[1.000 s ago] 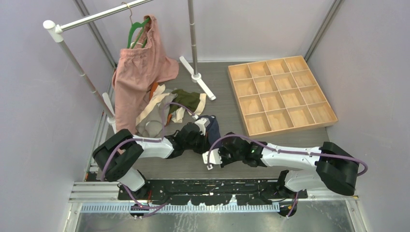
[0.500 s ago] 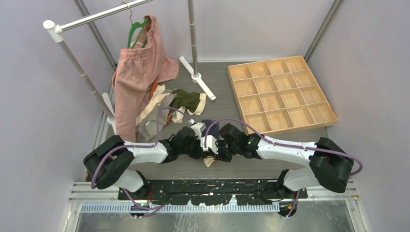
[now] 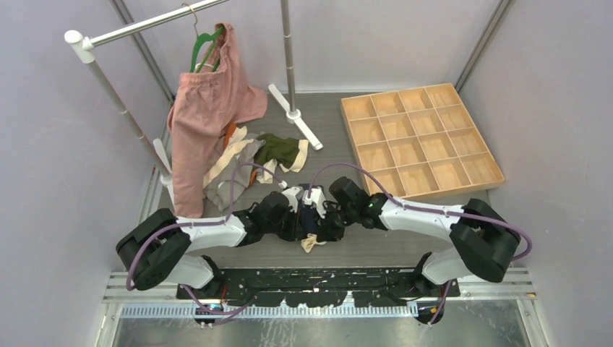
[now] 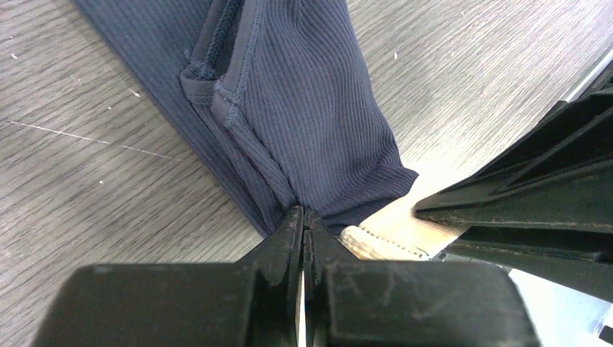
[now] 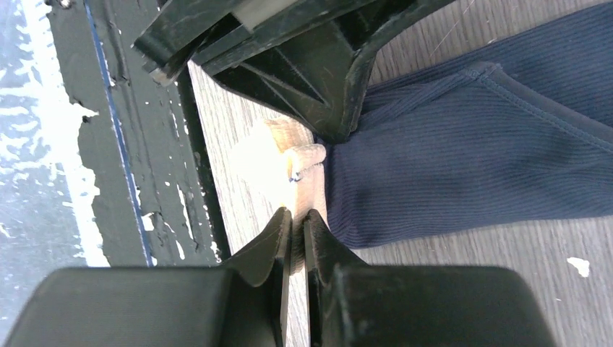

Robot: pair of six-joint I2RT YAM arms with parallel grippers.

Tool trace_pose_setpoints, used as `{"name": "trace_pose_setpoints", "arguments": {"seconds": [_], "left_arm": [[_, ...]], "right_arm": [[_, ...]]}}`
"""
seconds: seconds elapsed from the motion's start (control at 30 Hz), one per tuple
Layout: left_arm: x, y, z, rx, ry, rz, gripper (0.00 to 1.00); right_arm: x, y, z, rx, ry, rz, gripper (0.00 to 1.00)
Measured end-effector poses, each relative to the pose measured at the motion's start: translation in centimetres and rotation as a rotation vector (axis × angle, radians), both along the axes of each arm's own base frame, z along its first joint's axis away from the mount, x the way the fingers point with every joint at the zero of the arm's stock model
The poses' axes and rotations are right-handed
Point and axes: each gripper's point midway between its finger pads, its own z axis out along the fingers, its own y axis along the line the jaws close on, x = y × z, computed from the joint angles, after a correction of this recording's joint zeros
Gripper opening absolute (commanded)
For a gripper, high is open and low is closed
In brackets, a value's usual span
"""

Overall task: Roll the underwear
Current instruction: Roll the underwear to the center of the board.

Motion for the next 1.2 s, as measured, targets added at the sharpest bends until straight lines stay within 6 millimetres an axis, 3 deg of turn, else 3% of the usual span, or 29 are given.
{"name": "trace_pose_setpoints", "arguments": {"seconds": [0.6,0.8,1.0,1.2], "left_arm": [[0.6,3.3,1.2,0.063,-0.079,0.112,0.01],[0.7,4.3,2.9,0.034,-0.135,0.150,0.01],[0.4,4.0,6.0,-0.063,-0.210,0.115,0.01],[-1.3,2.9,6.4,-0.091,-0.213,-0.001,0.01]], "right_arm": [[1.1,1.0,-1.1,-0.036,0.360,-0.124,0.01],[1.5,1.0,-1.5,-0.052,0.446,-0.178,0.01],[2.3,0.9,-2.1,-0.070,0.510,-0.232,0.01],[2.7,1.1,-2.7,-0.104,0.570,-0.279,0.01]]}}
